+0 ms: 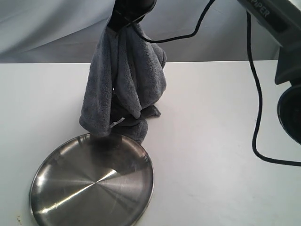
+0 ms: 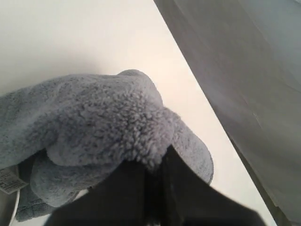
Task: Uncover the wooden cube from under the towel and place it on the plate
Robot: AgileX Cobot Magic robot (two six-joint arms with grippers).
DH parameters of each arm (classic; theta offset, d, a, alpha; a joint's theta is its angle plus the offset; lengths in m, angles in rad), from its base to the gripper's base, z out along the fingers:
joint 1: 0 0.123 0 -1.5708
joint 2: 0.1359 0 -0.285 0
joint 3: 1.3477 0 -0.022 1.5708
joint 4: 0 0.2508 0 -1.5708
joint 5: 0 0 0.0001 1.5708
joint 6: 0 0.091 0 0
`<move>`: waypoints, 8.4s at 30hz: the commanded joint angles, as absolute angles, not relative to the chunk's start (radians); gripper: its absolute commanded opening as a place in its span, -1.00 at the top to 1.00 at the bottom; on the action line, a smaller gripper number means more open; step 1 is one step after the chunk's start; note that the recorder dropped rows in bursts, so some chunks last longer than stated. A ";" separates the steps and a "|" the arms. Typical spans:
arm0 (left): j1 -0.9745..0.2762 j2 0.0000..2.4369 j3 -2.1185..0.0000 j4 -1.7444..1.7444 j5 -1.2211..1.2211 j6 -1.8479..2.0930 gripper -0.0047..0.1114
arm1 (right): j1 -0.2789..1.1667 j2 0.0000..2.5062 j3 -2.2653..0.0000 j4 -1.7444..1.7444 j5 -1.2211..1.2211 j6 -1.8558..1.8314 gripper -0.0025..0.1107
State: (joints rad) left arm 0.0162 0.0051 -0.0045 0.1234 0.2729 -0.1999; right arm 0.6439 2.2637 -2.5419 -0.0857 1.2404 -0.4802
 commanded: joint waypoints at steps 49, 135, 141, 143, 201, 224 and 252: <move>0.018 0.000 0.000 0.115 0.266 -0.205 0.88 | 0.641 2.169 -2.549 -0.342 1.221 -0.411 0.96; 0.018 0.000 0.000 0.115 0.266 -0.205 0.88 | 0.418 1.985 -1.762 -0.152 1.085 -0.387 0.96; 0.018 0.000 0.000 0.115 0.266 -0.205 0.88 | 0.418 1.985 -1.566 -0.152 0.808 -0.385 0.96; 0.018 0.000 0.000 0.115 0.266 -0.205 0.88 | 0.418 1.985 -1.527 -0.152 0.759 -0.385 0.96; 0.018 0.000 0.000 0.115 0.266 -0.205 0.88 | 0.359 1.743 -1.340 0.038 0.918 -0.452 -0.89; 0.018 0.000 0.000 0.115 0.266 -0.205 0.88 | 0.383 1.735 -1.340 0.849 0.435 -1.170 -0.89; 0.018 0.000 0.000 0.115 0.266 -0.205 0.88 | 0.579 1.975 -1.491 0.829 0.144 -1.172 0.96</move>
